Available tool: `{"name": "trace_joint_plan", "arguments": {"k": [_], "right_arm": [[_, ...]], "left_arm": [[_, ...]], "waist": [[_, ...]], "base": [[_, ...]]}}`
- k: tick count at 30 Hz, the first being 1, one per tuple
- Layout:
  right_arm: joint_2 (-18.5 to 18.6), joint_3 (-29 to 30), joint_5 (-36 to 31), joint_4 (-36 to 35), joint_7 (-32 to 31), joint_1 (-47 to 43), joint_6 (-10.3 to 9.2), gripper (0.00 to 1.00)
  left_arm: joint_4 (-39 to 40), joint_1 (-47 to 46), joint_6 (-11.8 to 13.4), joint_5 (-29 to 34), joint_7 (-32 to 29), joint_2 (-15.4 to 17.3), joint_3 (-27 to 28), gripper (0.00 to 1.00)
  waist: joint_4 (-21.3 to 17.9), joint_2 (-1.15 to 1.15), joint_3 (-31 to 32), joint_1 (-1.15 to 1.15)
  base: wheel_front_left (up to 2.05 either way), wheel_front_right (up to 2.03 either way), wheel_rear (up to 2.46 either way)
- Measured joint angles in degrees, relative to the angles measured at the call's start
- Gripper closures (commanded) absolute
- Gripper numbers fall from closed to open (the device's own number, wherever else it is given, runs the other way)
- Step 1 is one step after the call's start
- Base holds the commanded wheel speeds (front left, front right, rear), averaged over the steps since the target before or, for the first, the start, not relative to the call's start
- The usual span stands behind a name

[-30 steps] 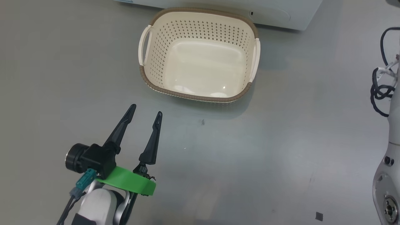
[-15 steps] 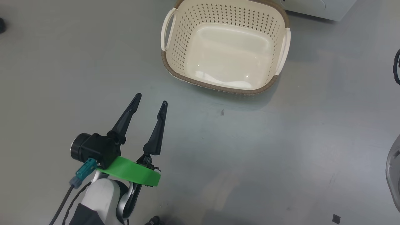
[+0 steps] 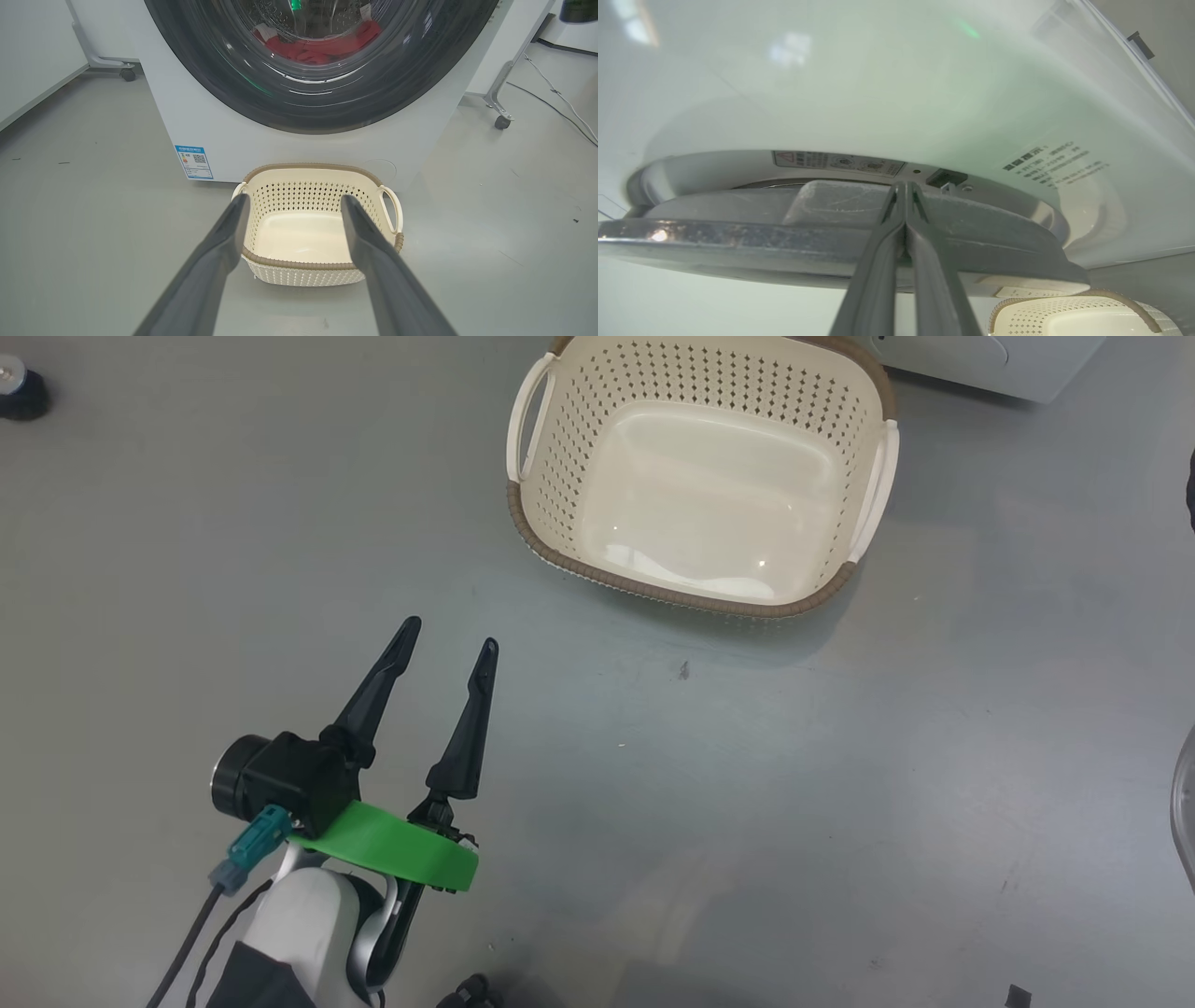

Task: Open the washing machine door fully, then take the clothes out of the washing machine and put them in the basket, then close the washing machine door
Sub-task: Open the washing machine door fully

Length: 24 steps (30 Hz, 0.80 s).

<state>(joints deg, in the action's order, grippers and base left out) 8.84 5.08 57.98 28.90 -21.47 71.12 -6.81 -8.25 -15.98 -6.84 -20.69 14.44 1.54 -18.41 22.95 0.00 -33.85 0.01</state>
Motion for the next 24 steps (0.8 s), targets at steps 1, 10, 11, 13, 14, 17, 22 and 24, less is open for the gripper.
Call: {"name": "trace_joint_plan", "arguments": {"k": [1,10,11,13,14,17,22,24], "right_arm": [[0.0,0.08,0.1,0.3,-0.38,0.35,0.0,1.0],[0.78,0.89,1.42,3.36,-2.65,3.32,-0.43,1.0],[0.9,0.93,1.42,3.72,-2.98,3.67,-0.43,1.0],[1.12,1.1,1.44,4.37,-3.54,4.17,-0.43,1.0],[1.19,1.27,1.51,4.78,-3.91,4.49,-0.43,1.0],[1.4,1.83,2.1,5.75,-4.98,5.32,-0.43,1.0],[1.62,2.68,3.34,7.25,-6.79,6.49,-0.44,1.0],[1.68,3.0,4.04,8.0,-7.88,7.0,-0.44,1.0]], "left_arm": [[-0.09,-0.01,0.0,-0.03,0.0,-0.01,-0.05,0.0],[-0.25,-0.13,0.0,-0.08,0.0,-0.03,-0.32,0.0],[-0.26,-0.13,0.0,-0.08,0.0,-0.03,-0.34,0.0],[-0.32,-0.13,0.0,-0.08,0.0,-0.04,-0.41,0.0],[-0.33,-0.13,0.0,-0.08,0.0,-0.04,-0.44,0.0],[-0.35,-0.13,0.0,-0.08,0.0,-0.05,-0.51,0.0],[-0.34,-0.15,0.0,-0.07,0.0,-0.07,-0.53,0.0],[-0.34,-0.16,0.0,-0.07,0.0,-0.07,-0.53,0.0]], "waist": [[0.05,0.0,0.0,0.0],[0.58,0.0,-0.11,0.0],[0.65,0.0,-0.14,0.0],[0.77,0.0,-0.21,0.0],[0.83,0.0,-0.25,0.0],[0.98,0.0,-0.37,0.0],[1.09,0.0,-0.55,0.0],[1.07,0.0,-0.61,0.0]], "base": [[0.0,0.0,0.0],[0.0,0.0,0.0],[0.0,0.0,0.0],[0.0,0.0,0.0],[0.0,0.0,0.0],[0.0,0.0,0.0],[0.0,0.0,0.0],[0.0,0.0,0.0]]}}
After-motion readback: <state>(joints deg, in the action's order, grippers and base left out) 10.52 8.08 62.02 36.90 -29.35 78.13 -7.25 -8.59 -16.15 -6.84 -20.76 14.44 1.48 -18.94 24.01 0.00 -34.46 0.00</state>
